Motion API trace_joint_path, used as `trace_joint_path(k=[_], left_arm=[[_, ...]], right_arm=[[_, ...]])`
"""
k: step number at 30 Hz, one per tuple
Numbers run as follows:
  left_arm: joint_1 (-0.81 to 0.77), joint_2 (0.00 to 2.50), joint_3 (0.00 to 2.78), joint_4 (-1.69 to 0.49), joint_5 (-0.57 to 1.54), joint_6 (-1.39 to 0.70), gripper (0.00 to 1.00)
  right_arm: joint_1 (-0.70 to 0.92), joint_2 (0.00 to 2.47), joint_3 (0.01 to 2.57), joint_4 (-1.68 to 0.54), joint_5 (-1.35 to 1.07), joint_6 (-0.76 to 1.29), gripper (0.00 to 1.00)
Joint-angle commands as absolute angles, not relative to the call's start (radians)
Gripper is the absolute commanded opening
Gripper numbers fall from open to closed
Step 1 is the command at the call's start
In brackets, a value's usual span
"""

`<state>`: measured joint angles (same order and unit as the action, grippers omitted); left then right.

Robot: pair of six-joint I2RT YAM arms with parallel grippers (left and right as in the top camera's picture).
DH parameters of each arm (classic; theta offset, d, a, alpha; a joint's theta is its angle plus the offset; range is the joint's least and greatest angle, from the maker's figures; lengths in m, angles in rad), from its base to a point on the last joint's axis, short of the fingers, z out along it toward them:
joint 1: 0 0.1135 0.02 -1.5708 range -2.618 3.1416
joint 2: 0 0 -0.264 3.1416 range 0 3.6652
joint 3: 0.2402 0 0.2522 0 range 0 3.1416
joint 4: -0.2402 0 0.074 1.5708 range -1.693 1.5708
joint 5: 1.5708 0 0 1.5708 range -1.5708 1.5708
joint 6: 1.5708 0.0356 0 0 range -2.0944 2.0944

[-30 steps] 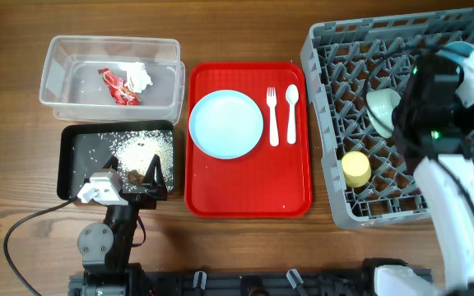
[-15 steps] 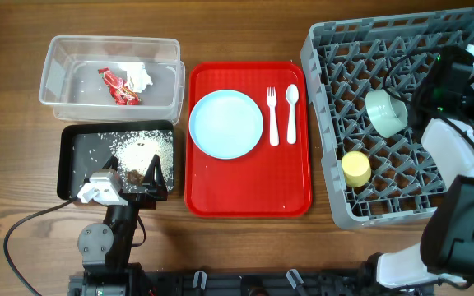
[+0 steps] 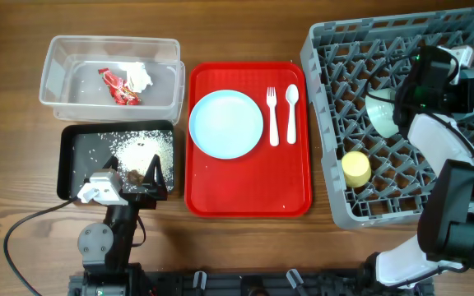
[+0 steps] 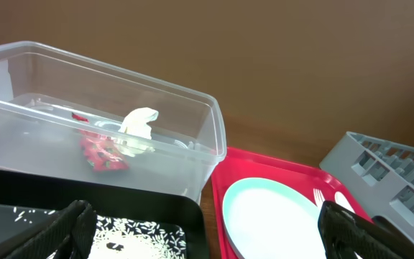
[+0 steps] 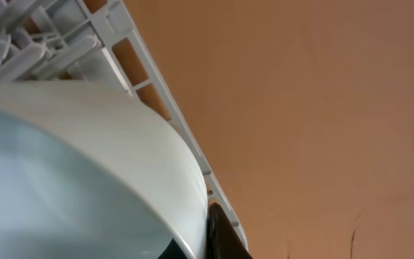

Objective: Sort waste into correct bins and load items into the dishwasher rack
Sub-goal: 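Carry the blue bowl with the right gripper into the rack, then reach the right gripper to the blue plate on the red tray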

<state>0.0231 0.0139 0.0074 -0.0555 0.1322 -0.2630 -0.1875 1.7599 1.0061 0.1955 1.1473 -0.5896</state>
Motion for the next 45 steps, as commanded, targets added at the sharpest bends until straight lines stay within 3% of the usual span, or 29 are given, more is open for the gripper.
trace_joint_path(k=[1, 4, 7, 11, 18, 20, 24, 26, 28, 30, 32, 37, 42, 45], left_arm=[[0.031, 0.007, 0.006, -0.064, 0.130, -0.242, 1.00], [0.031, 0.007, 0.006, -0.064, 0.130, -0.242, 1.00], [0.031, 0.007, 0.006, -0.064, 0.130, -0.242, 1.00], [0.031, 0.007, 0.006, -0.064, 0.130, -0.242, 1.00], [0.031, 0.007, 0.006, -0.064, 0.130, -0.242, 1.00], [0.031, 0.007, 0.006, -0.064, 0.130, -0.242, 1.00], [0.031, 0.007, 0.006, -0.064, 0.130, -0.242, 1.00], [0.031, 0.007, 0.006, -0.064, 0.130, -0.242, 1.00], [0.031, 0.007, 0.006, -0.064, 0.130, -0.242, 1.00], [0.031, 0.007, 0.006, -0.064, 0.130, -0.242, 1.00], [0.031, 0.007, 0.006, -0.064, 0.130, -0.242, 1.00], [0.031, 0.007, 0.006, -0.064, 0.130, -0.242, 1.00], [0.031, 0.007, 0.006, -0.064, 0.130, -0.242, 1.00], [0.031, 0.007, 0.006, -0.064, 0.130, -0.242, 1.00]], right_arm=[[-0.166, 1.779, 1.020, 0.150, 1.152, -0.590, 0.12], [-0.153, 1.778, 1.020, 0.148, 1.157, -0.599, 0.19], [-0.118, 1.766, 1.020, 0.151, 1.168, -0.602, 0.43], [-0.037, 1.711, 1.020, 0.192, 1.160, -0.596, 0.62], [0.220, 1.448, 1.021, 0.184, 1.018, -0.598, 0.79], [0.355, 1.372, 1.021, 0.094, 0.995, -0.563, 0.82], [0.576, 1.315, 1.030, -0.279, 0.696, -0.270, 0.82], [0.641, 1.320, 1.066, -0.431, 0.354, -0.056, 0.82], [0.646, 1.334, 1.083, -0.450, -0.012, 0.154, 0.82], [0.632, 1.365, 1.083, -0.412, -0.179, 0.336, 0.82], [0.628, 1.414, 1.083, -0.410, -0.200, 0.415, 0.82], [0.625, 1.597, 1.082, -0.408, 0.054, 0.569, 0.76], [0.612, 1.782, 1.082, -0.397, -0.047, 0.890, 0.64], [0.613, 1.850, 1.082, -0.347, -0.097, 0.948, 0.59]])
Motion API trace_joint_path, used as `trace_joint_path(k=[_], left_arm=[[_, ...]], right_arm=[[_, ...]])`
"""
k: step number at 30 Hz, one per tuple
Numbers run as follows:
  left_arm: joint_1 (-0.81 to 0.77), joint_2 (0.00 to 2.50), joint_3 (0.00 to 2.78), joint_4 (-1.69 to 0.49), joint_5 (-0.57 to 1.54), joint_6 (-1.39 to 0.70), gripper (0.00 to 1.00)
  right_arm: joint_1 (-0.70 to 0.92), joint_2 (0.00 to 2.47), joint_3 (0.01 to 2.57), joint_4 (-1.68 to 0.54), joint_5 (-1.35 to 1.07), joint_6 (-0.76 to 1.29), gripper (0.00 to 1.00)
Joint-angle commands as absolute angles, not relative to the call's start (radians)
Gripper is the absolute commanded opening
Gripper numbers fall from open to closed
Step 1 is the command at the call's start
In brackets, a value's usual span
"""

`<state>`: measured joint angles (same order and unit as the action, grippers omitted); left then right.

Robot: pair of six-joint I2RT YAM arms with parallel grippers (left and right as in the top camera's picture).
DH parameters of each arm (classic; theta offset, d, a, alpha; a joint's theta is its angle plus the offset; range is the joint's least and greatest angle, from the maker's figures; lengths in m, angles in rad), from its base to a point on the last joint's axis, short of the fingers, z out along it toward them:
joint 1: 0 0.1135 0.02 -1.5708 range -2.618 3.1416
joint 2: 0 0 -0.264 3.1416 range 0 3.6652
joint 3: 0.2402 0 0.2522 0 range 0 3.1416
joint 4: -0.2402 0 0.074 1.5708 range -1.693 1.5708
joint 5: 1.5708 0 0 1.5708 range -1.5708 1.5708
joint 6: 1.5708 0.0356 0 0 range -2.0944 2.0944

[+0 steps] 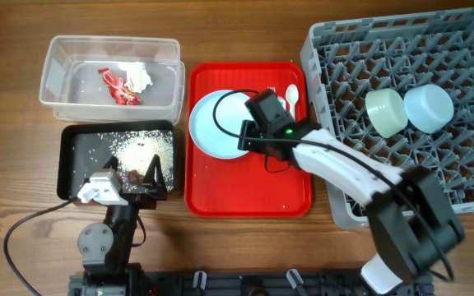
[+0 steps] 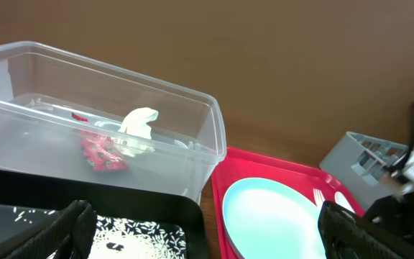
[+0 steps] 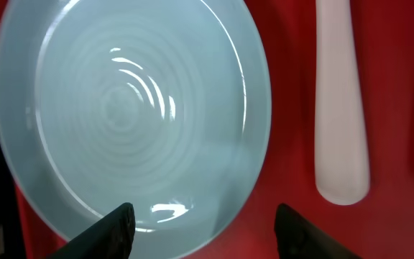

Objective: Sort waste into correct bins and load items into the dishwasher rack
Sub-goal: 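Reach the right gripper to the blue plate on the red tray, then lift the blue plate with the right gripper and stand it in the rack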

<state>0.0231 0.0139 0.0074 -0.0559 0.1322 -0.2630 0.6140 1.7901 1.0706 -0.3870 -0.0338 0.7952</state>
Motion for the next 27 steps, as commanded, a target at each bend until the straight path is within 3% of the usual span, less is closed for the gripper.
trace_joint_path(k=[1, 4, 5, 6, 8, 12, 20, 23, 25, 27], left_arm=[[0.031, 0.007, 0.006, -0.064, 0.130, -0.242, 1.00], [0.031, 0.007, 0.006, -0.064, 0.130, -0.242, 1.00], [0.031, 0.007, 0.006, -0.064, 0.130, -0.242, 1.00], [0.031, 0.007, 0.006, -0.064, 0.130, -0.242, 1.00], [0.031, 0.007, 0.006, -0.064, 0.130, -0.242, 1.00], [0.031, 0.007, 0.006, -0.064, 0.130, -0.242, 1.00], [0.031, 0.007, 0.006, -0.064, 0.130, -0.242, 1.00], [0.031, 0.007, 0.006, -0.064, 0.130, -0.242, 1.00], [0.031, 0.007, 0.006, -0.064, 0.130, -0.242, 1.00], [0.031, 0.007, 0.006, -0.064, 0.130, -0.242, 1.00]], right_arm=[[0.613, 1.870, 1.082, -0.329, -0.114, 0.966, 0.55], [0.613, 1.925, 1.082, -0.334, -0.106, 1.070, 0.43], [0.613, 1.944, 1.082, -0.334, -0.106, 1.090, 0.36], [0.612, 1.957, 1.082, -0.350, -0.110, 1.101, 0.16], [0.611, 1.953, 1.082, -0.370, -0.114, 1.101, 0.04], [0.598, 1.900, 1.082, -0.408, -0.127, 1.091, 0.04], [0.554, 1.567, 1.082, -0.483, 0.086, 0.768, 0.04], [0.553, 1.375, 1.082, -0.527, 0.355, 0.601, 0.04], [0.521, 1.209, 1.082, -0.562, 0.699, 0.498, 0.04], [0.477, 1.134, 1.082, -0.527, 0.841, 0.363, 0.04]])
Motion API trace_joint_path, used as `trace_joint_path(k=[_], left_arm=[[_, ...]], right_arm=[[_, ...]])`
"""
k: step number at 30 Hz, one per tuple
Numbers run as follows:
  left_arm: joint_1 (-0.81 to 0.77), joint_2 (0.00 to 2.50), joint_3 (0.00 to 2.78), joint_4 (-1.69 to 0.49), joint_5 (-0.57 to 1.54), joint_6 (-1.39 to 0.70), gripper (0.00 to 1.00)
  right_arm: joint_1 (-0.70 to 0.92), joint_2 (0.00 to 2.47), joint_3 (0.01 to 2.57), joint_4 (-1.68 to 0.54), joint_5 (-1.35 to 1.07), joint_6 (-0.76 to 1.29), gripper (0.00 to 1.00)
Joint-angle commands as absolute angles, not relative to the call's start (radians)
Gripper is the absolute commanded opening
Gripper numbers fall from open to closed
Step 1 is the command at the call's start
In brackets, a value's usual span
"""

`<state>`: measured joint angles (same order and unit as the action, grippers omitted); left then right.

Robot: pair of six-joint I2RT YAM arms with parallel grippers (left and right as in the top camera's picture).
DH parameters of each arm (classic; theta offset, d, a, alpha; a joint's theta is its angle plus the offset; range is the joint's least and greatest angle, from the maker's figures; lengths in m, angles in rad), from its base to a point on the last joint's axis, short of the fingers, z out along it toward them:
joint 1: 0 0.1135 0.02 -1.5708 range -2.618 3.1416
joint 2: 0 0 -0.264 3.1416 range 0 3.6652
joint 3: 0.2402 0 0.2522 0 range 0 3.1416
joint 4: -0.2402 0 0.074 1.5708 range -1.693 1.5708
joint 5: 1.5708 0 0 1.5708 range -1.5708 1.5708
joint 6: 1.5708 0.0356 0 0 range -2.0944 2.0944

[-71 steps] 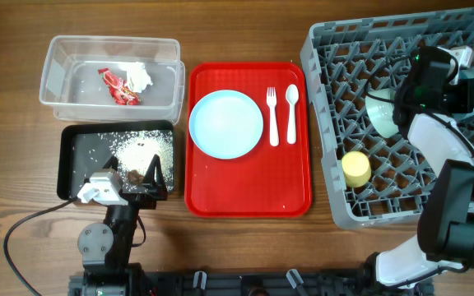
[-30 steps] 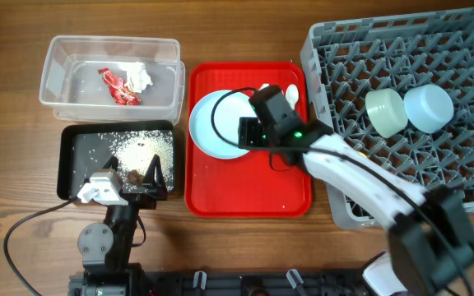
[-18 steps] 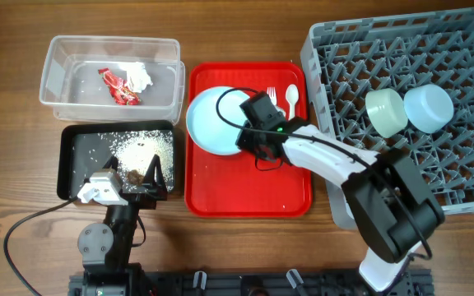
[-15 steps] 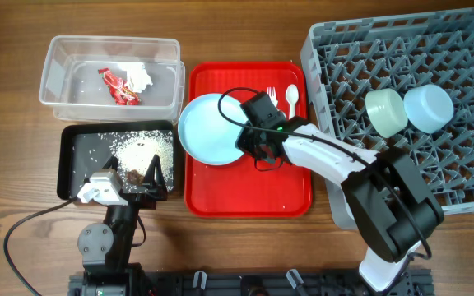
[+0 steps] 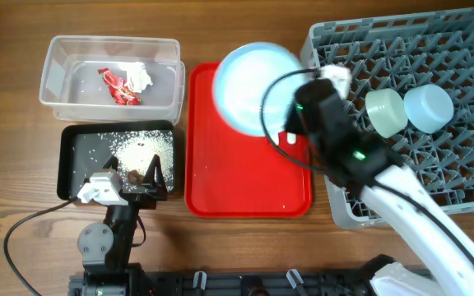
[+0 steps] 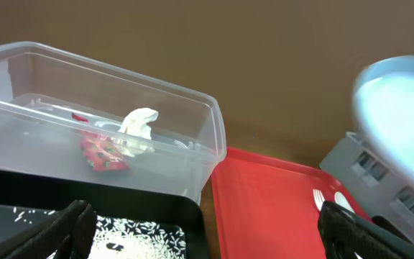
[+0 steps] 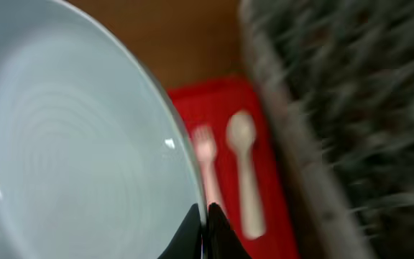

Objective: Sort waste into correct bins and load items into the dishwasher rack
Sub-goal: 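Lift the blue plate with the right gripper and stand it in the rack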

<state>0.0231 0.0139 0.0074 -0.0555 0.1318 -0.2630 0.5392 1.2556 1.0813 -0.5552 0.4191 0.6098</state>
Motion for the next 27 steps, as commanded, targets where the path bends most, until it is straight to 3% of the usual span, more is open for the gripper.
trace_joint_path(k=[1, 7, 9, 14, 17, 27], left_arm=[[0.031, 0.007, 0.006, -0.064, 0.130, -0.242, 1.00], [0.031, 0.007, 0.006, -0.064, 0.130, -0.242, 1.00], [0.031, 0.007, 0.006, -0.064, 0.130, -0.242, 1.00], [0.031, 0.007, 0.006, -0.064, 0.130, -0.242, 1.00], [0.031, 0.007, 0.006, -0.064, 0.130, -0.242, 1.00], [0.031, 0.007, 0.006, -0.064, 0.130, -0.242, 1.00]], right_arm=[[0.443, 1.102, 1.082, -0.484, 0.904, 0.261, 0.04], [0.253, 1.131, 1.082, -0.156, 0.957, -0.373, 0.04], [0.208, 1.183, 1.082, -0.079, 0.957, -0.491, 0.04], [0.145, 1.370, 1.082, 0.047, 0.974, -0.667, 0.04], [0.121, 1.470, 1.082, 0.165, 1.079, -0.675, 0.04], [0.001, 1.620, 1.082, 0.271, 0.951, -0.741, 0.04]])
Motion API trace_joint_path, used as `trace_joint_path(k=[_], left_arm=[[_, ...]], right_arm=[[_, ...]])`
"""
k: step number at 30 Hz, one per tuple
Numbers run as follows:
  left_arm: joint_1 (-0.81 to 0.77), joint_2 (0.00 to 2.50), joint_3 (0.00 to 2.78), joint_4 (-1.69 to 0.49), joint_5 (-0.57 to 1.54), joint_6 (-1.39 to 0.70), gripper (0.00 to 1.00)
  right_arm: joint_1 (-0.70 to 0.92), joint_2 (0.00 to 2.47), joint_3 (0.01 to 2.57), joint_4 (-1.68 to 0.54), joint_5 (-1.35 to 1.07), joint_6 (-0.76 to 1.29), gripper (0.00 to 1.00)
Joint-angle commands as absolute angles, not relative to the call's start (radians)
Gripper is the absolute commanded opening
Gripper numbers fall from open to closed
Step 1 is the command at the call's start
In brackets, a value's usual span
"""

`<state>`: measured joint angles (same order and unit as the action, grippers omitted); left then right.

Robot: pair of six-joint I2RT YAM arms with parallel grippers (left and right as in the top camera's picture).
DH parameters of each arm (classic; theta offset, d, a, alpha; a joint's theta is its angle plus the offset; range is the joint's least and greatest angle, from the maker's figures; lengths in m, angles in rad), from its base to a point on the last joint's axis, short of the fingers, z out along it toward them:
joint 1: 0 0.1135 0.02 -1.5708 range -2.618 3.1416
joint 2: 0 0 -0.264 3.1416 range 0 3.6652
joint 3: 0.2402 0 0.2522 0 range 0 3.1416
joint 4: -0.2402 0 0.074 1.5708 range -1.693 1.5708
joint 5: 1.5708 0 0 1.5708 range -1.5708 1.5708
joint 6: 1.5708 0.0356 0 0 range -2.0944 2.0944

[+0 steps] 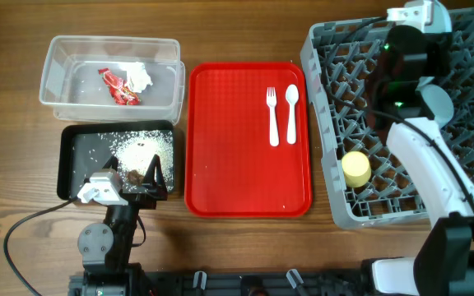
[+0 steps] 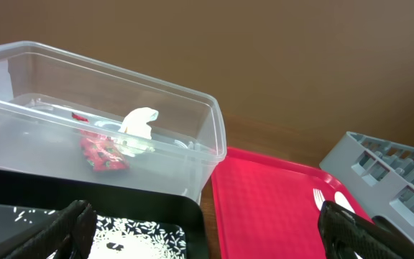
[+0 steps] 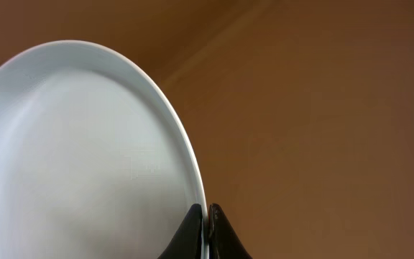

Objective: Sort waste into correct bins and load items into the dishwasher rack
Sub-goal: 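Lift the blue plate with the right gripper and stand it in the rack, then reach the right gripper down and grasp the white fork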

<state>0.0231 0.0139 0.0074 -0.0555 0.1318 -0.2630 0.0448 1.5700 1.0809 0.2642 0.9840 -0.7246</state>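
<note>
My right gripper (image 3: 205, 216) is shut on the rim of the pale blue plate (image 3: 85, 158), which stands on edge in the right wrist view against a brown background. In the overhead view the right arm (image 1: 406, 57) reaches over the far right of the grey dishwasher rack (image 1: 336, 49) and hides the plate. A white fork (image 1: 272, 115) and a white spoon (image 1: 291, 111) lie on the red tray (image 1: 229, 164). My left gripper (image 2: 207, 241) hangs open over the black tray (image 1: 68, 164), holding nothing.
A clear bin (image 1: 64, 49) at the back left holds a red wrapper (image 1: 120, 89) and a white tissue (image 1: 141, 76). Rice is scattered in the black tray. A yellow cup (image 1: 355, 168) and a pale blue bowl (image 1: 439, 103) sit in the rack.
The right gripper, still shut on the plate, has moved from above the back of the red tray to over the far right of the rack. The left arm has not moved.
The right gripper was first at a bowl in the rack, with the plate lying on the red tray. Then it hung open over the plate, two bowls sitting in the rack. Then it held the plate above the tray's back, and now holds it over the rack.
</note>
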Motion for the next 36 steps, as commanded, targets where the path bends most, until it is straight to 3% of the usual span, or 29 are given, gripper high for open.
trace_joint_path(k=[1, 10, 11, 12, 13, 15, 20, 23, 26, 28, 30, 33, 36], left_arm=[[0.031, 0.007, 0.006, -0.064, 0.130, -0.242, 1.00], [0.031, 0.007, 0.006, -0.064, 0.130, -0.242, 1.00], [0.031, 0.007, 0.006, -0.064, 0.130, -0.242, 1.00], [0.031, 0.007, 0.006, -0.064, 0.130, -0.242, 1.00], [0.031, 0.007, 0.006, -0.064, 0.130, -0.242, 1.00], [0.031, 0.007, 0.006, -0.064, 0.130, -0.242, 1.00], [0.031, 0.007, 0.006, -0.064, 0.130, -0.242, 1.00], [0.031, 0.007, 0.006, -0.064, 0.130, -0.242, 1.00], [0.031, 0.007, 0.006, -0.064, 0.130, -0.242, 1.00], [0.031, 0.007, 0.006, -0.064, 0.130, -0.242, 1.00], [0.031, 0.007, 0.006, -0.064, 0.130, -0.242, 1.00], [0.031, 0.007, 0.006, -0.064, 0.130, -0.242, 1.00], [0.031, 0.007, 0.006, -0.064, 0.130, -0.242, 1.00]], right_arm=[[-0.009, 1.636, 1.082, 0.273, 0.938, -0.741, 0.04], [-0.006, 1.680, 1.082, 0.333, 0.810, -0.758, 0.05], [-0.006, 1.680, 1.082, 0.336, 0.810, -0.759, 0.24], [-0.004, 1.679, 1.082, 0.348, 0.812, -0.753, 0.58], [0.003, 1.674, 1.082, 0.363, 0.816, -0.737, 0.70], [0.038, 1.646, 1.082, 0.350, 0.813, -0.694, 0.80], [0.175, 1.547, 1.090, 0.238, 0.791, -0.598, 0.84], [0.284, 1.505, 1.135, 0.022, 0.749, -0.445, 0.84], [0.389, 1.500, 1.217, -0.343, 0.397, -0.118, 0.84], [0.403, 1.500, 1.220, -0.441, 0.126, 0.059, 0.84], [0.406, 1.534, 1.220, -0.564, -0.129, 0.219, 0.73], [0.437, 1.582, 1.220, -0.605, -0.157, 0.260, 0.68], [0.468, 1.681, 1.220, -0.591, -0.155, 0.281, 0.78]])
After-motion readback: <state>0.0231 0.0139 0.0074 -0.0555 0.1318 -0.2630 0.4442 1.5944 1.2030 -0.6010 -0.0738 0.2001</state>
